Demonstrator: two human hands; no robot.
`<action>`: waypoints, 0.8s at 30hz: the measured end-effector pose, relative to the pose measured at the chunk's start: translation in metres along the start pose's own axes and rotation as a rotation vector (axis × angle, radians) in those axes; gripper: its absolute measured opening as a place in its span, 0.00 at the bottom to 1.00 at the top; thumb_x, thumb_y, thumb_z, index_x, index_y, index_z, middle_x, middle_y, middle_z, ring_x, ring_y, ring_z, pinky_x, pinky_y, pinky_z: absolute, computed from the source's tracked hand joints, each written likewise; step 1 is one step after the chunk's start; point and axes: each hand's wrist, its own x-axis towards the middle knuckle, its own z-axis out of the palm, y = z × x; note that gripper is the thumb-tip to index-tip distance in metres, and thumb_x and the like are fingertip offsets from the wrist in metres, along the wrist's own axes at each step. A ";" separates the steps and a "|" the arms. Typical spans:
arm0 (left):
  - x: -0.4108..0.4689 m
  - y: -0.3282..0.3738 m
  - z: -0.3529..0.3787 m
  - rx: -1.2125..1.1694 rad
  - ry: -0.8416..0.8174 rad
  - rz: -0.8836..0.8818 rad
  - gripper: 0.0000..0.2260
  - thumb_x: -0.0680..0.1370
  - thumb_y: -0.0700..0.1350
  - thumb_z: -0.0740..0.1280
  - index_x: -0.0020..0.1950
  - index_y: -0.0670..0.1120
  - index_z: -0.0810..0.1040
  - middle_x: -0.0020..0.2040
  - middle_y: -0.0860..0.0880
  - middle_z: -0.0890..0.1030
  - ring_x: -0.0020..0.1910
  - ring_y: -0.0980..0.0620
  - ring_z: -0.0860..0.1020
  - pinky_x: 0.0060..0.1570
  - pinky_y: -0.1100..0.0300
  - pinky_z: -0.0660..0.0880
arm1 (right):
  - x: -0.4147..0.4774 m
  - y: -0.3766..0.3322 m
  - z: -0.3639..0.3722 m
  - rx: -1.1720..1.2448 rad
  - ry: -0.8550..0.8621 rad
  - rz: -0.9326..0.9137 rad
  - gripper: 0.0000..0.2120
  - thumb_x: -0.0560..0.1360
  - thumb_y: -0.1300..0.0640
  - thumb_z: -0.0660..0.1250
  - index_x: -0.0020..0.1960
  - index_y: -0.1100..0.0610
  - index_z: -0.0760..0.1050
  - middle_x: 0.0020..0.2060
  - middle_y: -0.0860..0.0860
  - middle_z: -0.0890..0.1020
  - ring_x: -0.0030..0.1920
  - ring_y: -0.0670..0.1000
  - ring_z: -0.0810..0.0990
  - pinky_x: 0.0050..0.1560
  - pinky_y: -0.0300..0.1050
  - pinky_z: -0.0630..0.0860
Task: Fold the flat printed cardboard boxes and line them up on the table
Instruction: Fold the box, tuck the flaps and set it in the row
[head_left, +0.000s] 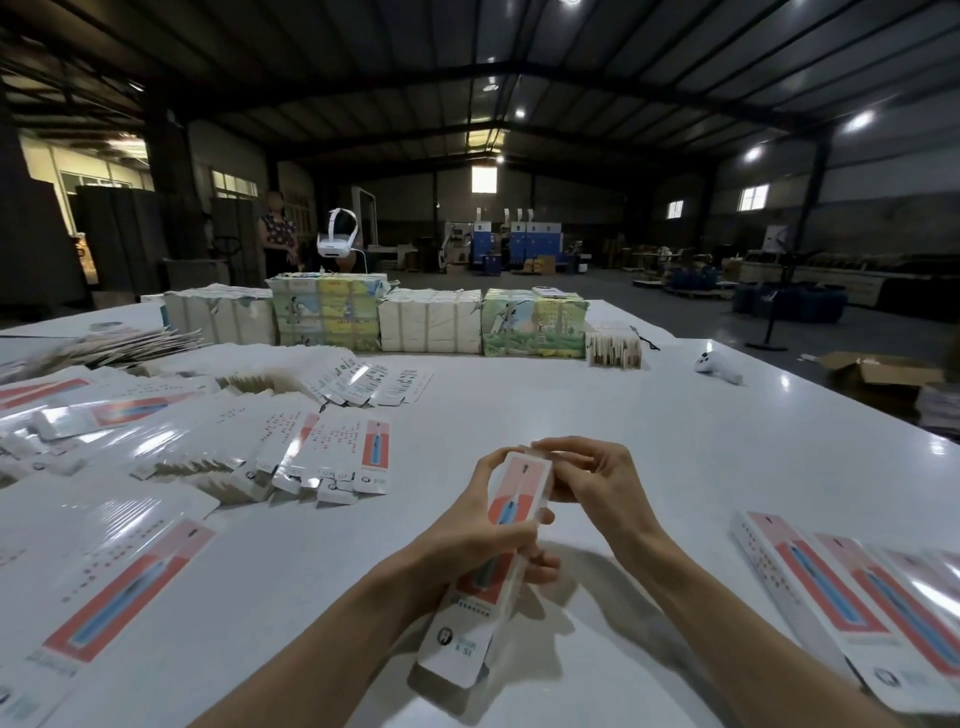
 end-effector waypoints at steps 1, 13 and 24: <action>0.000 0.001 0.001 0.007 0.003 0.003 0.36 0.76 0.43 0.76 0.74 0.62 0.59 0.60 0.45 0.80 0.48 0.45 0.87 0.46 0.57 0.83 | 0.001 0.000 -0.001 -0.004 -0.002 -0.006 0.10 0.82 0.67 0.67 0.56 0.59 0.85 0.48 0.52 0.89 0.48 0.57 0.89 0.46 0.51 0.87; -0.002 0.001 0.005 0.082 0.014 -0.002 0.38 0.76 0.45 0.77 0.71 0.71 0.56 0.62 0.45 0.77 0.52 0.46 0.87 0.49 0.55 0.84 | 0.003 -0.008 -0.001 0.367 -0.020 0.378 0.08 0.80 0.60 0.73 0.55 0.65 0.85 0.48 0.61 0.87 0.50 0.60 0.88 0.44 0.52 0.85; -0.002 -0.005 0.004 0.100 0.018 0.004 0.49 0.71 0.45 0.81 0.72 0.78 0.51 0.63 0.50 0.73 0.56 0.53 0.85 0.47 0.57 0.84 | 0.003 -0.008 -0.003 0.274 0.019 0.398 0.06 0.80 0.62 0.71 0.50 0.64 0.86 0.46 0.62 0.87 0.48 0.60 0.89 0.47 0.57 0.86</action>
